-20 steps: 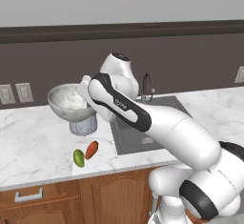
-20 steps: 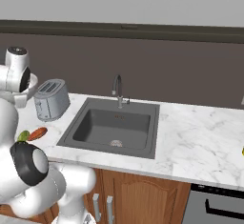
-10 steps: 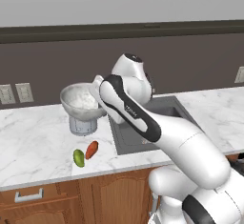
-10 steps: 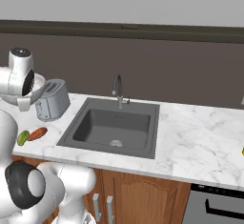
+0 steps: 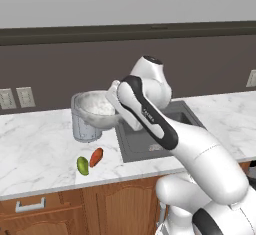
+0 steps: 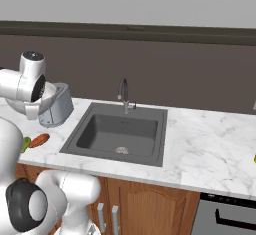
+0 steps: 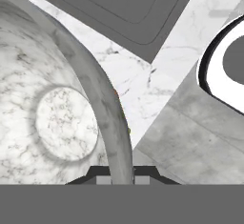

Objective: Remove the sweet potato and mango from the sink. Then move the bowl and cup from the counter to the sink for washing.

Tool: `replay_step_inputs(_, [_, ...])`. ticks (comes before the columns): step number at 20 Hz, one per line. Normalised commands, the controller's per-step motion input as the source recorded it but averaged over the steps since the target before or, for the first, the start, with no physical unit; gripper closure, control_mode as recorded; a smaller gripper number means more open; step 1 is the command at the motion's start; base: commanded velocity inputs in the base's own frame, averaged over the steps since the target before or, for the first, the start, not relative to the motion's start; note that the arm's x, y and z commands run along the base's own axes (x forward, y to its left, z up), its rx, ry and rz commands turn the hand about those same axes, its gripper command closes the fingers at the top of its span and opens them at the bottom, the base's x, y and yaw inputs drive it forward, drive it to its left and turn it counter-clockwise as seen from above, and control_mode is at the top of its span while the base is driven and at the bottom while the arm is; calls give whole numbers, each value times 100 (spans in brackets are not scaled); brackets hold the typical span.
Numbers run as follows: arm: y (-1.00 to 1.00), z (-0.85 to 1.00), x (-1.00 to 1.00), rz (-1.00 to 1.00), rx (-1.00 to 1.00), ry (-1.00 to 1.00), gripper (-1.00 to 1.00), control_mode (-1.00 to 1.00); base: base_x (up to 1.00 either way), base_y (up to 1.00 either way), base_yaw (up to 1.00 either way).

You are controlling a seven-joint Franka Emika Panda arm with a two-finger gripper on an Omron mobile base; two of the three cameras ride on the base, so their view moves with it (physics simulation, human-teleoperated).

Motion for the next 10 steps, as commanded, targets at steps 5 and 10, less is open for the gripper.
replay_step_inputs(5, [-37,0,-10,-8,0,5,100,-100,0,0,0])
replay_step_inputs(10, [-33,0,-6,-10,0,3,100,-100,0,0,0])
